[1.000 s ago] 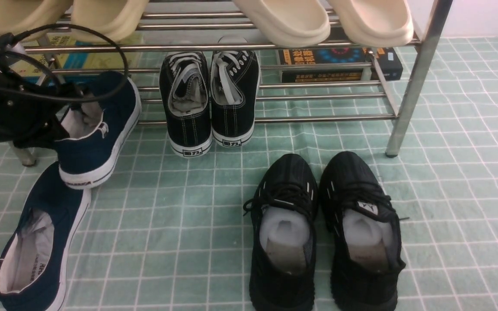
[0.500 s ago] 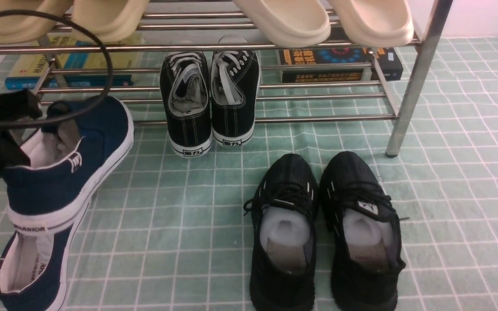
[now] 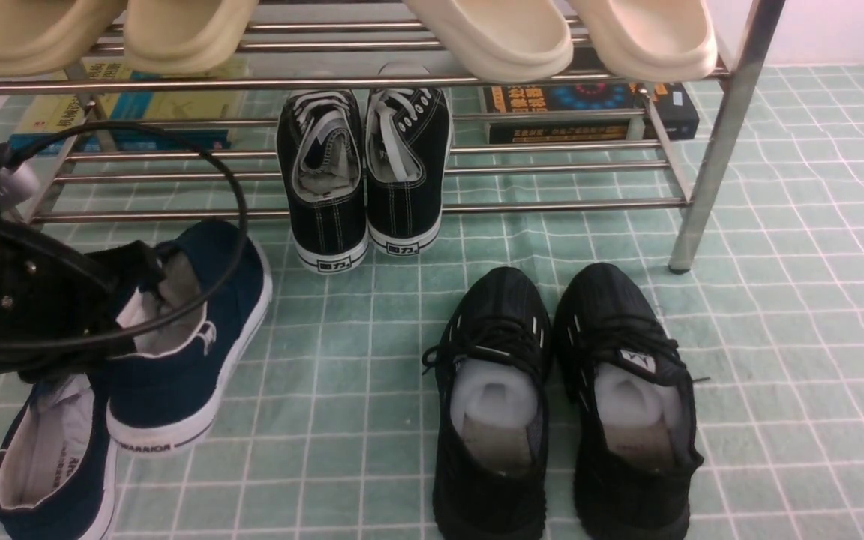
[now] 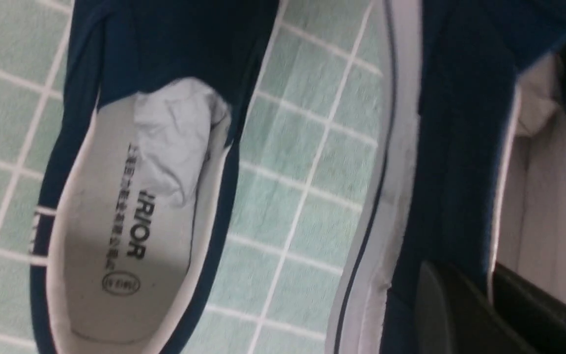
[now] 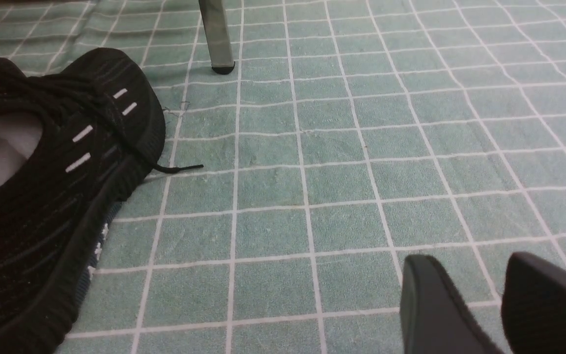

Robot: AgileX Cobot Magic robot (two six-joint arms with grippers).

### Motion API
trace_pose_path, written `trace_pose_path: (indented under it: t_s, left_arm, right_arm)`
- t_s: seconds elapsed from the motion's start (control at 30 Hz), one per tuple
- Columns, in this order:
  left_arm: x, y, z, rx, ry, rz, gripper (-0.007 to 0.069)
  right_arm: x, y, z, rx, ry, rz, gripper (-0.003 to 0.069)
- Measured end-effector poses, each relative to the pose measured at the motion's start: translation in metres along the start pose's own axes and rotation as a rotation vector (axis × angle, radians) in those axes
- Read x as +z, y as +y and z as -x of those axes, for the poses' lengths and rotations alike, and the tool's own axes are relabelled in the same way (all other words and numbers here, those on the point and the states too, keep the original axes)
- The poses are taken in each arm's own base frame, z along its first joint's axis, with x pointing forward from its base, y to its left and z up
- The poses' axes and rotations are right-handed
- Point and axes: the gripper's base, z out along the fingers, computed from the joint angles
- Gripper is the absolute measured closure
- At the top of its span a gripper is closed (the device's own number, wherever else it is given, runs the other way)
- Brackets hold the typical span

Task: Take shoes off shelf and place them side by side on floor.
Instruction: 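Set the held shoe down on the floor in front of the rack with the left gripper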

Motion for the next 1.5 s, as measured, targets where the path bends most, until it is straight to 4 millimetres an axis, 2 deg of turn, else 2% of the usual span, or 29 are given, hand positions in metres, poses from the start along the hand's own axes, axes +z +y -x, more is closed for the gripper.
trace_pose_path:
  t_s: [0.33, 0.7, 1.17, 1.37, 1.5]
  left_arm:
    - [0.005, -0.006, -0.002, -0.034, -0.068, 0.102, 0.0595]
    - [0.043, -0.010, -0.004, -0.019, 0.028, 0.159, 0.0594]
    - [0.046, -0.010, -0.005, -0.017, 0.036, 0.166, 0.0585]
    - [0.046, -0.009, -0.005, 0.006, 0.045, 0.171, 0.0531]
    - [0.040, -0.010, -0.005, 0.039, 0.033, 0.164, 0.0422]
  right_arm:
    - [0.000, 0.000, 0.000, 0.000, 0.000, 0.000, 0.0420]
    - [0.000, 0.000, 0.000, 0.000, 0.000, 0.000, 0.0420]
    - [0.000, 0.000, 0.000, 0.000, 0.000, 0.000, 0.0420]
    - [0.000, 0.000, 0.000, 0.000, 0.000, 0.000, 0.0420]
    - [0.000, 0.000, 0.000, 0.000, 0.000, 0.000, 0.0420]
